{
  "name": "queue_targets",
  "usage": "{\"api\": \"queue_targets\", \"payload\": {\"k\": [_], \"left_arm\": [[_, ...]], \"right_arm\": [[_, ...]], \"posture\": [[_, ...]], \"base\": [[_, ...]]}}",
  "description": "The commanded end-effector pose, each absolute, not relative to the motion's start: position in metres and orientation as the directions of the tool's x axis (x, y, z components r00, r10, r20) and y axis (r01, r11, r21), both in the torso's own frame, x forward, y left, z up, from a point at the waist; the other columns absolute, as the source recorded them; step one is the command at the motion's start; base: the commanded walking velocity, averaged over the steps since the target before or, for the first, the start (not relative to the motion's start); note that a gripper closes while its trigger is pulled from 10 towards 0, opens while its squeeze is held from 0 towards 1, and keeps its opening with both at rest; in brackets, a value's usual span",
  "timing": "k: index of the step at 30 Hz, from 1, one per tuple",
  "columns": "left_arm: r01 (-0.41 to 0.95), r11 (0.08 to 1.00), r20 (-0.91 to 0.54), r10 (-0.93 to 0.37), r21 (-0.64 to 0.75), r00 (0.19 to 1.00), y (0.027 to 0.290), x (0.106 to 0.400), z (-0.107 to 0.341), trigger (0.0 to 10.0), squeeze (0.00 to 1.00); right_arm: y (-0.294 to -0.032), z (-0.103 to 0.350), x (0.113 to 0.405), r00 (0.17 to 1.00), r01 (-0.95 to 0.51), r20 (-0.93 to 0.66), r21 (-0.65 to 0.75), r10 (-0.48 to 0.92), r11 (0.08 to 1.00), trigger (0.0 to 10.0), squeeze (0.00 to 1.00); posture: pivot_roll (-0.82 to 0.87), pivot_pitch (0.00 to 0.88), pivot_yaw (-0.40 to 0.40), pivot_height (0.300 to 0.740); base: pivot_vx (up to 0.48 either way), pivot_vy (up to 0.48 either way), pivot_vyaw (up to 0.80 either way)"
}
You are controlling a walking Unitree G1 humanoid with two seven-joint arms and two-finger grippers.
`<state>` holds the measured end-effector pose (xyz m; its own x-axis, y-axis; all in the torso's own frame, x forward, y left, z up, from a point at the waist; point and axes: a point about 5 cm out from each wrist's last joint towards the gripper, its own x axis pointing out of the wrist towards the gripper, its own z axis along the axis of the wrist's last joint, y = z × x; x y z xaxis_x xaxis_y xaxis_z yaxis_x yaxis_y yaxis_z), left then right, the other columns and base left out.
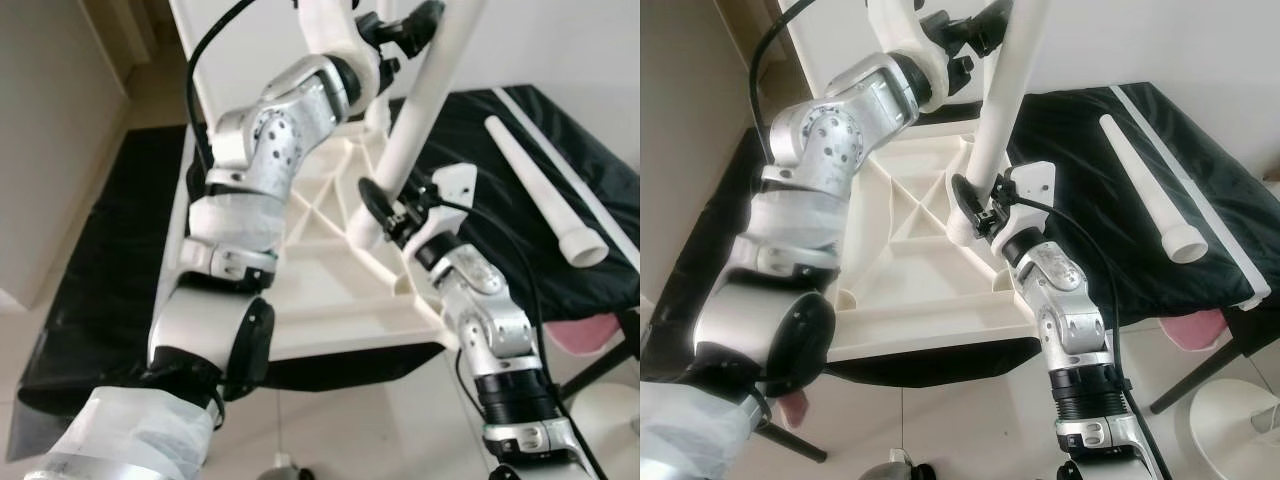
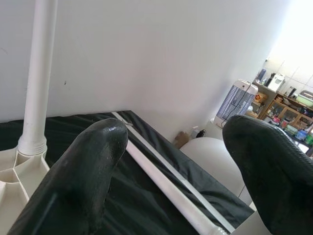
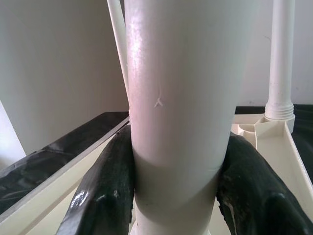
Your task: Building children table
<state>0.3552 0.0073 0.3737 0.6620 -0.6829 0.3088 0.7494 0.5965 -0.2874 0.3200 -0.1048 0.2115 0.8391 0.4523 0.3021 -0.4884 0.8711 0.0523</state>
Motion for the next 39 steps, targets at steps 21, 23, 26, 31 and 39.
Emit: {"api": "queue_targets", "payload": {"k": [21,23,26,31,39], "left_arm": [[0.693,0.662,0.296,-0.627,-0.285,0.721,0.054,0.367,0.288,10.0,0.00],[0.700,0.658,0.298,-0.633,-0.278,0.714,0.056,0.365,0.282,10.0,0.00],[0.706,0.655,0.303,-0.638,-0.271,0.708,0.057,0.363,0.278,10.0,0.00],[0.745,0.624,0.408,-0.632,-0.237,0.659,0.062,0.343,0.276,10.0,0.00],[0.811,0.576,0.404,-0.721,-0.102,0.563,0.053,0.314,0.257,10.0,0.00]], "right_arm": [[-0.115,0.221,0.324,0.878,-0.385,0.360,0.144,0.314,0.912,10.0,0.00],[-0.117,0.222,0.325,0.882,-0.375,0.361,0.150,0.302,0.915,10.0,0.00],[-0.118,0.222,0.325,0.885,-0.366,0.361,0.153,0.293,0.918,10.0,0.00],[-0.122,0.221,0.326,0.895,-0.342,0.356,0.159,0.270,0.926,10.0,0.00],[-0.128,0.217,0.327,0.911,-0.304,0.342,0.172,0.233,0.937,10.0,0.00]], "posture": [[0.01,0.000,0.033,0.740],[0.01,0.000,0.028,0.740],[0.01,0.000,0.025,0.740],[0.03,0.000,0.025,0.740],[0.04,0.000,0.016,0.740]], "base": [[0.000,0.000,0.00],[0.000,0.000,0.00],[0.000,0.000,0.00],[0.000,0.000,0.00],[0.000,0.000,0.00]]}}
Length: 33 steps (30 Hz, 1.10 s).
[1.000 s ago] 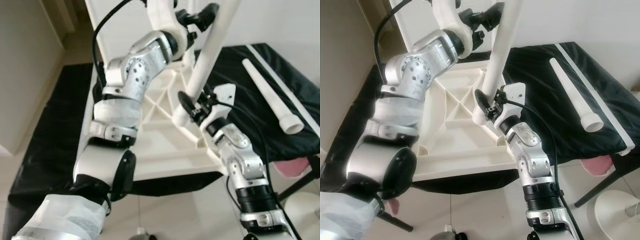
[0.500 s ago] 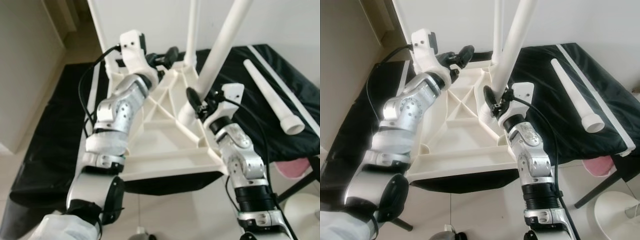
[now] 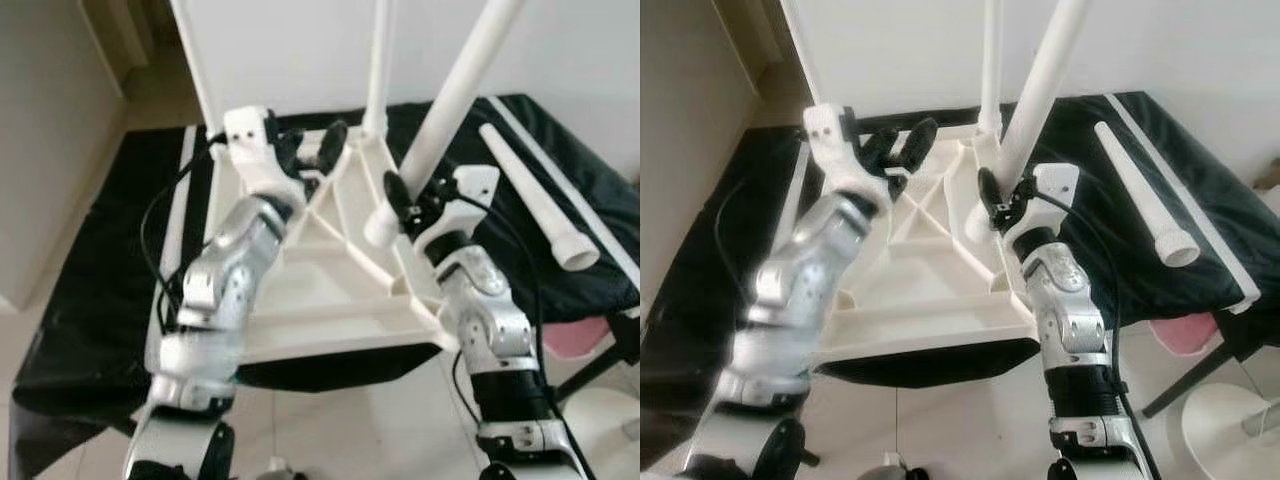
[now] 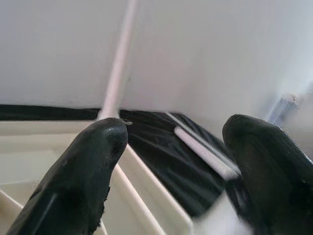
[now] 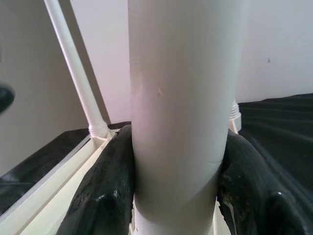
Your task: Building children table
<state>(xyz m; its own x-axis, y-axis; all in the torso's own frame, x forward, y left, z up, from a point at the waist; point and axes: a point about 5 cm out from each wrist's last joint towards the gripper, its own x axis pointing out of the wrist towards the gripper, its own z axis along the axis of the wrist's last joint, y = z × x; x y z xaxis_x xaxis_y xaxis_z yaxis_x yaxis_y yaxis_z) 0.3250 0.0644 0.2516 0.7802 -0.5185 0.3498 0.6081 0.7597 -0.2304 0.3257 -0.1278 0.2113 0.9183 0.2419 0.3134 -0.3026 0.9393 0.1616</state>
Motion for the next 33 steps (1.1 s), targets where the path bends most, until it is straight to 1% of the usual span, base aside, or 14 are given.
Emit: {"api": "queue_targets", "payload": {"k": [1,2,3,5,7,12,14,15,17,18,20,23,30,33], "left_arm": [[0.823,0.566,0.385,-0.749,-0.050,0.539,0.050,0.308,0.251,10.0,0.00],[0.829,0.559,0.367,-0.770,-0.009,0.523,0.048,0.304,0.244,10.0,0.00],[0.829,0.559,0.367,-0.770,-0.009,0.523,0.048,0.304,0.244,10.0,0.00],[0.829,0.556,0.299,-0.802,0.058,0.517,0.046,0.301,0.228,10.0,0.00],[0.829,0.556,0.299,-0.802,0.058,0.517,0.046,0.301,0.228,10.0,0.00],[0.818,0.562,0.261,-0.814,0.122,0.520,0.046,0.300,0.219,10.0,0.00],[0.848,0.488,0.207,-0.869,0.208,0.449,0.045,0.283,0.203,10.0,0.00],[0.848,0.488,0.207,-0.869,0.208,0.449,0.045,0.283,0.203,10.0,0.00],[0.880,0.411,0.162,-0.910,0.240,0.381,0.045,0.270,0.191,10.0,0.00],[0.880,0.411,0.162,-0.910,0.240,0.381,0.045,0.270,0.191,10.0,0.00],[0.899,0.346,0.118,-0.938,0.270,0.325,0.046,0.260,0.183,10.0,0.00],[0.907,0.314,0.089,-0.949,0.281,0.301,0.047,0.257,0.177,10.0,0.00],[0.910,0.289,0.054,-0.957,0.298,0.286,0.046,0.254,0.171,10.0,0.00],[0.911,0.253,-0.016,-0.962,0.325,0.273,0.045,0.251,0.159,10.0,0.00]], "right_arm": [[-0.129,0.218,0.328,0.913,-0.297,0.341,0.173,0.226,0.939,10.0,0.00],[-0.131,0.218,0.328,0.915,-0.290,0.340,0.173,0.219,0.941,10.0,0.00],[-0.131,0.218,0.328,0.915,-0.290,0.340,0.173,0.219,0.941,10.0,0.00],[-0.134,0.219,0.330,0.918,-0.278,0.338,0.170,0.209,0.945,10.0,0.00],[-0.134,0.219,0.330,0.918,-0.278,0.338,0.170,0.209,0.945,10.0,0.00],[-0.136,0.220,0.332,0.919,-0.273,0.337,0.169,0.205,0.947,10.0,0.00],[-0.138,0.221,0.331,0.921,-0.263,0.337,0.171,0.195,0.949,10.0,0.00],[-0.138,0.221,0.331,0.921,-0.263,0.337,0.171,0.195,0.949,10.0,0.00],[-0.137,0.220,0.330,0.923,-0.263,0.332,0.174,0.195,0.949,10.0,0.00],[-0.137,0.220,0.330,0.923,-0.263,0.332,0.174,0.195,0.949,10.0,0.00],[-0.135,0.219,0.330,0.922,-0.273,0.327,0.173,0.206,0.946,10.0,0.00],[-0.134,0.220,0.331,0.921,-0.277,0.327,0.172,0.210,0.945,10.0,0.00],[-0.134,0.222,0.333,0.920,-0.278,0.330,0.171,0.211,0.945,10.0,0.00],[-0.134,0.223,0.335,0.919,-0.278,0.334,0.171,0.210,0.945,10.0,0.00]], "posture": [[0.04,0.000,0.009,0.740],[0.04,0.000,0.004,0.740],[0.04,0.000,0.004,0.740],[0.04,0.000,0.007,0.740],[0.04,0.000,0.007,0.740],[0.04,0.000,0.008,0.740],[0.04,0.000,0.003,0.740],[0.04,0.000,0.003,0.740],[0.04,0.000,-0.002,0.740],[0.04,0.000,-0.002,0.740],[0.04,0.000,-0.007,0.740],[0.05,0.000,-0.011,0.740],[0.05,0.000,-0.011,0.740],[0.05,0.000,-0.008,0.740]], "base": [[0.000,0.000,0.00],[0.000,0.000,0.00],[0.000,0.000,0.00],[0.000,0.000,0.00],[0.000,0.000,0.00],[0.000,0.000,0.00],[0.000,0.000,0.00],[0.000,0.000,0.00],[0.000,0.000,0.00],[0.000,0.000,0.00],[0.000,0.000,0.00],[0.000,0.000,0.00],[0.000,0.000,0.00],[0.000,0.000,0.00]]}}
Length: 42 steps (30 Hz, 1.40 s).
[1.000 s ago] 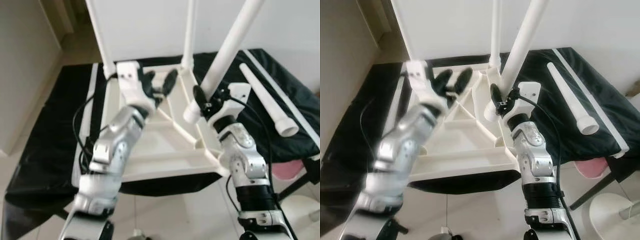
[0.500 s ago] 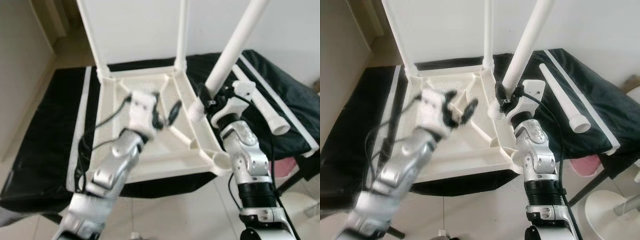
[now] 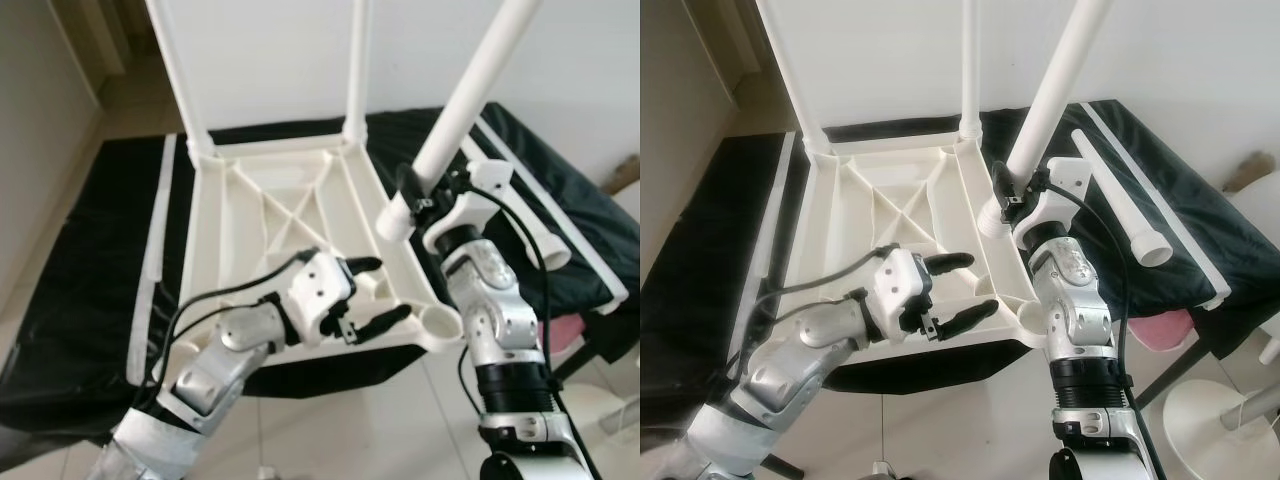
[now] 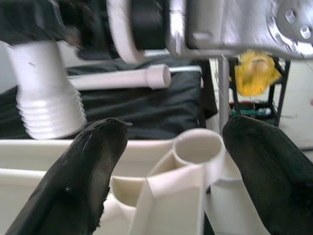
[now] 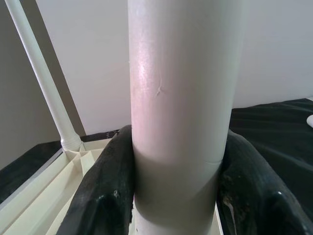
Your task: Building children table
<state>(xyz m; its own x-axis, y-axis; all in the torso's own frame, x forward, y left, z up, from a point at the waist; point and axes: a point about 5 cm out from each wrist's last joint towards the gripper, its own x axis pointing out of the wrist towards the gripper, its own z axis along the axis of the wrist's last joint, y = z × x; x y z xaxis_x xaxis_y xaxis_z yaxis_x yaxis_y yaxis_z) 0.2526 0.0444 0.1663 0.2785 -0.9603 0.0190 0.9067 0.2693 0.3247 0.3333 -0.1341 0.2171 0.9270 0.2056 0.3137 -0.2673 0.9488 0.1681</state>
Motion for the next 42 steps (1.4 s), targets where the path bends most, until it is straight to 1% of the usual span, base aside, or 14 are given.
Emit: {"api": "queue_targets", "payload": {"k": [1,2,5,6,9,17,18,21,22,23,26,31,34,42], "left_arm": [[0.908,0.234,-0.052,-0.962,0.348,0.268,0.046,0.251,0.153,10.0,0.00],[0.903,0.224,-0.097,-0.956,0.365,0.277,0.046,0.253,0.147,10.0,0.00],[0.902,0.214,-0.125,-0.952,0.375,0.278,0.048,0.254,0.143,10.0,0.00],[0.881,0.214,-0.195,-0.928,0.423,0.319,0.051,0.261,0.133,10.0,0.00],[0.861,0.216,-0.256,-0.896,0.461,0.362,0.055,0.269,0.125,10.0,0.00],[0.817,0.181,-0.322,-0.855,0.547,0.406,0.059,0.276,0.117,10.0,0.00],[0.774,0.186,-0.338,-0.821,0.605,0.461,0.060,0.283,0.114,10.0,0.00],[0.759,0.187,-0.339,-0.810,0.623,0.479,0.060,0.285,0.113,10.0,0.00],[0.738,0.197,-0.341,-0.790,0.645,0.509,0.061,0.290,0.112,10.0,0.00],[0.738,0.197,-0.341,-0.790,0.645,0.509,0.061,0.290,0.112,10.0,0.00],[0.613,0.297,-0.281,-0.688,0.732,0.669,0.066,0.313,0.118,10.0,0.00],[0.557,0.350,-0.239,-0.643,0.753,0.727,0.068,0.323,0.124,10.0,0.00],[0.458,0.402,-0.168,-0.579,0.793,0.798,0.072,0.335,0.132,10.0,0.00],[0.348,0.442,-0.085,-0.513,0.827,0.854,0.077,0.346,0.142,10.0,0.00]], "right_arm": [[-0.134,0.223,0.335,0.919,-0.278,0.335,0.172,0.209,0.945,10.0,0.00],[-0.134,0.224,0.336,0.918,-0.277,0.337,0.173,0.207,0.945,10.0,0.00],[-0.134,0.224,0.336,0.918,-0.277,0.338,0.174,0.207,0.945,10.0,0.00],[-0.134,0.225,0.337,0.917,-0.276,0.343,0.176,0.203,0.945,10.0,0.00],[-0.134,0.226,0.337,0.916,-0.274,0.348,0.177,0.201,0.945,10.0,0.00],[-0.135,0.227,0.339,0.915,-0.272,0.353,0.177,0.197,0.946,10.0,0.00],[-0.136,0.228,0.339,0.914,-0.270,0.356,0.178,0.194,0.946,10.0,0.00],[-0.136,0.228,0.339,0.914,-0.269,0.357,0.178,0.193,0.947,10.0,0.00],[-0.136,0.228,0.339,0.914,-0.268,0.357,0.179,0.192,0.947,10.0,0.00],[-0.136,0.228,0.339,0.914,-0.268,0.357,0.179,0.192,0.947,10.0,0.00],[-0.136,0.228,0.340,0.914,-0.266,0.360,0.182,0.187,0.947,10.0,0.00],[-0.136,0.228,0.340,0.914,-0.265,0.361,0.184,0.185,0.947,10.0,0.00],[-0.137,0.228,0.339,0.915,-0.261,0.361,0.184,0.182,0.948,10.0,0.00],[-0.139,0.227,0.338,0.917,-0.254,0.359,0.185,0.175,0.949,10.0,0.00]], "posture": [[0.06,0.000,-0.004,0.740],[0.06,0.000,-0.004,0.740],[0.06,0.000,-0.003,0.740],[0.05,0.000,0.000,0.740],[0.05,0.000,0.002,0.740],[0.05,0.000,0.003,0.740],[0.05,0.000,0.003,0.740],[0.05,0.000,0.003,0.740],[0.05,0.000,0.006,0.740],[0.05,0.000,0.006,0.740],[0.05,0.000,0.007,0.740],[0.05,0.000,0.009,0.740],[0.04,0.000,0.012,0.740],[0.04,0.000,0.015,0.740]], "base": [[0.000,0.000,0.00],[0.000,0.000,0.00],[0.000,0.000,0.00],[0.000,0.000,0.00],[0.000,0.000,0.00],[0.000,0.000,0.00],[0.000,0.000,0.00],[0.000,0.000,0.00],[0.000,0.000,0.00],[0.000,0.000,0.00],[0.000,0.000,0.00],[0.000,0.000,0.00],[0.000,0.000,0.00],[0.000,0.000,0.00]]}}
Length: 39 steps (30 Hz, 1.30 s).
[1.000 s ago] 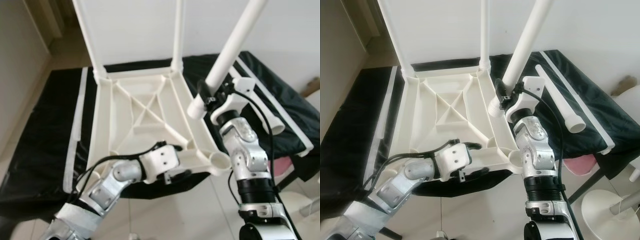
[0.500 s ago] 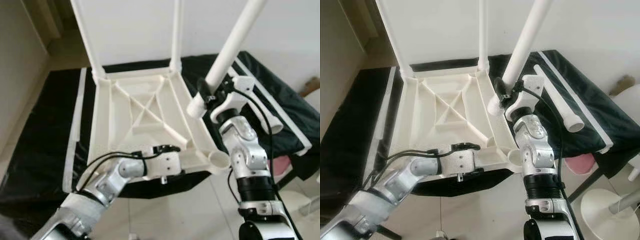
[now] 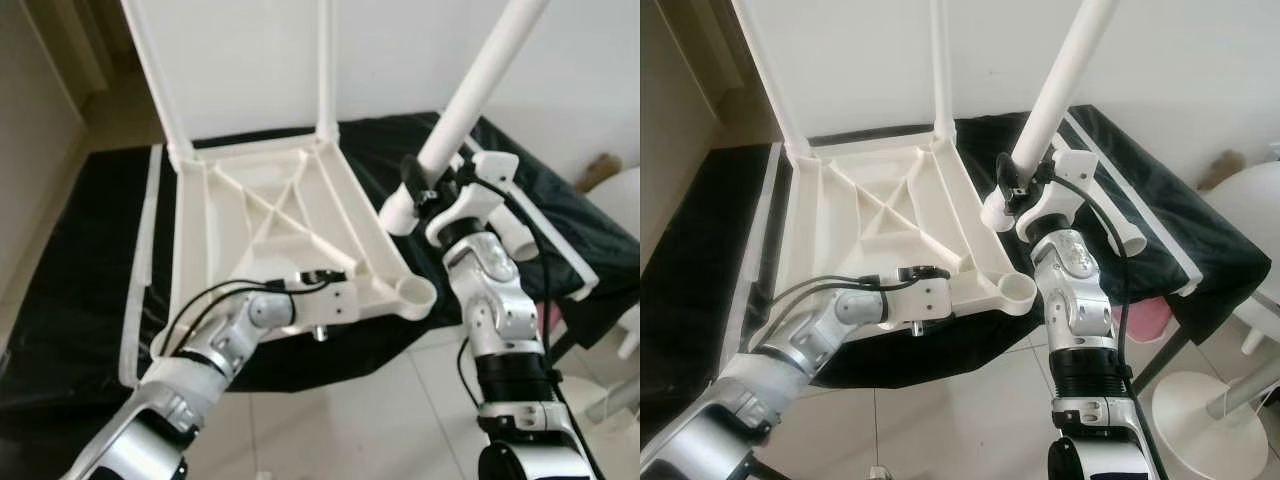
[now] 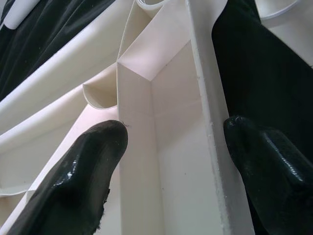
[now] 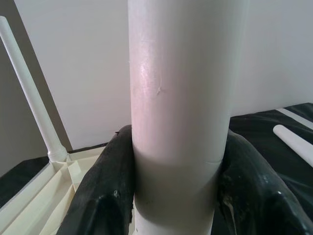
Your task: Building children table
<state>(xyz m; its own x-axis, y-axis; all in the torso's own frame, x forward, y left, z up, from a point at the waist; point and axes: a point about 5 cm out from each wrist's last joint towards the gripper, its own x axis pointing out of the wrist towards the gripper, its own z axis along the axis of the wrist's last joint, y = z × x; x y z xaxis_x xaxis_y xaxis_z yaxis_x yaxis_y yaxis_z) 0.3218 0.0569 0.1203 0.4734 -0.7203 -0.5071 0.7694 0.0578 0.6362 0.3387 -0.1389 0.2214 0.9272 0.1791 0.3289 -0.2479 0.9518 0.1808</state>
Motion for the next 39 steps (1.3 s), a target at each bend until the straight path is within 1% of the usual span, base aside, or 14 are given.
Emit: {"api": "queue_targets", "payload": {"k": [1,10,11,21,23,24,25,26,27,28,30,31,32,39], "left_arm": [[0.328,0.460,-0.069,-0.494,0.825,0.867,0.079,0.349,0.145,10.0,0.00],[0.297,0.511,-0.031,-0.465,0.807,0.885,0.080,0.354,0.150,10.0,0.00],[0.297,0.554,-0.013,-0.458,0.778,0.889,0.081,0.355,0.154,10.0,0.00],[0.255,0.575,0.022,-0.430,0.778,0.903,0.083,0.357,0.158,10.0,0.00],[0.297,0.588,0.001,-0.452,0.752,0.892,0.082,0.356,0.157,10.0,0.00],[0.359,0.609,-0.013,-0.497,0.707,0.868,0.078,0.353,0.157,10.0,0.00],[0.359,0.609,-0.013,-0.497,0.707,0.868,0.078,0.353,0.157,10.0,0.00],[0.457,0.631,-0.040,-0.560,0.627,0.827,0.072,0.348,0.155,10.0,0.00],[0.589,0.611,-0.054,-0.668,0.529,0.742,0.063,0.337,0.156,10.0,0.00],[0.589,0.611,-0.054,-0.668,0.529,0.742,0.063,0.337,0.156,10.0,0.00],[0.740,0.531,-0.044,-0.800,0.412,0.598,0.054,0.320,0.157,10.0,0.00],[0.740,0.531,-0.044,-0.800,0.412,0.598,0.054,0.320,0.157,10.0,0.00],[0.810,0.472,-0.021,-0.860,0.349,0.510,0.050,0.307,0.160,10.0,0.00],[0.879,0.408,0.030,-0.910,0.248,0.414,0.047,0.291,0.164,10.0,0.00]], "right_arm": [[-0.139,0.227,0.338,0.918,-0.252,0.358,0.186,0.174,0.950,10.0,0.00],[-0.141,0.225,0.337,0.921,-0.247,0.351,0.187,0.170,0.951,10.0,0.00],[-0.142,0.222,0.336,0.924,-0.245,0.342,0.186,0.171,0.952,10.0,0.00],[-0.142,0.220,0.335,0.927,-0.244,0.333,0.188,0.172,0.951,10.0,0.00],[-0.141,0.219,0.335,0.928,-0.244,0.330,0.188,0.173,0.951,10.0,0.00],[-0.141,0.219,0.334,0.928,-0.245,0.329,0.187,0.174,0.951,10.0,0.00],[-0.141,0.219,0.334,0.928,-0.245,0.329,0.187,0.174,0.951,10.0,0.00],[-0.142,0.219,0.334,0.928,-0.245,0.327,0.185,0.175,0.952,10.0,0.00],[-0.142,0.218,0.333,0.929,-0.245,0.324,0.181,0.177,0.953,10.0,0.00],[-0.142,0.218,0.333,0.929,-0.245,0.324,0.181,0.177,0.953,10.0,0.00],[-0.143,0.217,0.332,0.932,-0.242,0.316,0.174,0.179,0.955,10.0,0.00],[-0.143,0.217,0.332,0.932,-0.242,0.316,0.174,0.179,0.955,10.0,0.00],[-0.144,0.215,0.331,0.935,-0.238,0.306,0.166,0.179,0.957,10.0,0.00],[-0.145,0.210,0.329,0.942,-0.231,0.283,0.155,0.181,0.961,10.0,0.00]], "posture": [[0.04,0.000,0.016,0.740],[0.04,0.000,0.016,0.740],[0.04,0.000,0.015,0.740],[0.04,0.000,0.015,0.740],[0.04,0.000,0.015,0.740],[0.04,0.000,0.015,0.740],[0.04,0.000,0.015,0.740],[0.04,0.000,0.014,0.740],[0.04,0.000,0.014,0.740],[0.04,0.000,0.014,0.740],[0.04,0.000,0.012,0.740],[0.04,0.000,0.012,0.740],[0.04,0.000,0.011,0.740],[0.04,0.000,0.011,0.740]], "base": [[0.000,0.000,0.00],[0.000,0.000,0.00],[0.000,0.000,0.00],[0.000,0.000,0.00],[0.000,0.000,0.00],[0.000,0.000,0.00],[0.000,0.000,0.00],[0.000,0.000,0.00],[0.000,0.000,0.00],[0.000,0.000,0.00],[0.000,0.000,0.00],[0.000,0.000,0.00],[0.000,0.000,0.00],[0.000,0.000,0.00]]}}
